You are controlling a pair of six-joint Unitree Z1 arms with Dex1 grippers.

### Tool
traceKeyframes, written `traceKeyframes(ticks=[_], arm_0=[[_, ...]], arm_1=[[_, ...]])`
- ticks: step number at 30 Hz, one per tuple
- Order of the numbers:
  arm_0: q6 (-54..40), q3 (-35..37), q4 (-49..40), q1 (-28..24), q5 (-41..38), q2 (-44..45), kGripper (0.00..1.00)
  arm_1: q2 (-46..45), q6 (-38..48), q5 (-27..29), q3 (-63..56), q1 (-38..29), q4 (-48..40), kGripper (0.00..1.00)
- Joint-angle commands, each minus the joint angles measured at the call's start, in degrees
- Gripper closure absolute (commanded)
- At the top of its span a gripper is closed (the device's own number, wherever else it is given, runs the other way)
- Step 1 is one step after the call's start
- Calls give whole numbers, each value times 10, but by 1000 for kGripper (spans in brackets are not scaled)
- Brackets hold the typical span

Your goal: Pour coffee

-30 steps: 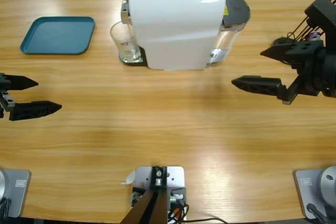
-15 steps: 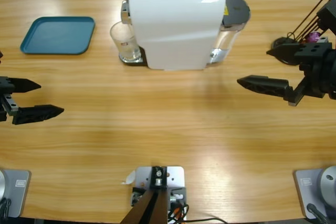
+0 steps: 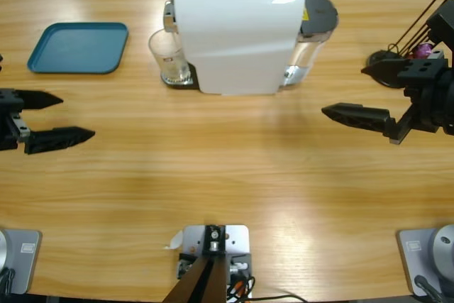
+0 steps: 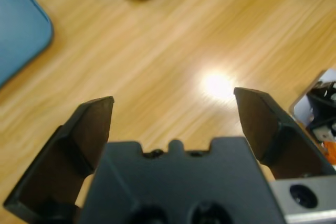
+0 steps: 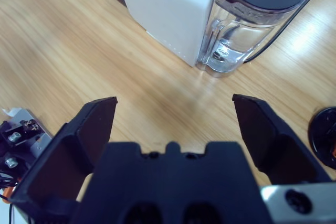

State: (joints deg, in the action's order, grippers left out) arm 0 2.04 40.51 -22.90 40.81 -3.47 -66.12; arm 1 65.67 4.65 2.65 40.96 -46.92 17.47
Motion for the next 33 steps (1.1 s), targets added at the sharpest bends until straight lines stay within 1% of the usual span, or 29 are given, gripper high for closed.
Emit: traceKeyframes(ticks=[1,5,14,22,33], arm_0=[[-39,4,51,-9,2,-14,0],[-47,6,51,-21,1,-16,0],[-41,5,51,-22,-10,-19,0],[-71,2,51,-22,-7,-8,4],[-54,2,51,-24,-7,-9,0]], arm_1=[[7,-4,5,-20,-5,-6,9],[13,-4,4,-20,-5,-8,9],[12,-4,4,-20,-5,-9,9],[11,-3,4,-21,-5,-8,9],[12,-3,5,-19,-5,-9,9]])
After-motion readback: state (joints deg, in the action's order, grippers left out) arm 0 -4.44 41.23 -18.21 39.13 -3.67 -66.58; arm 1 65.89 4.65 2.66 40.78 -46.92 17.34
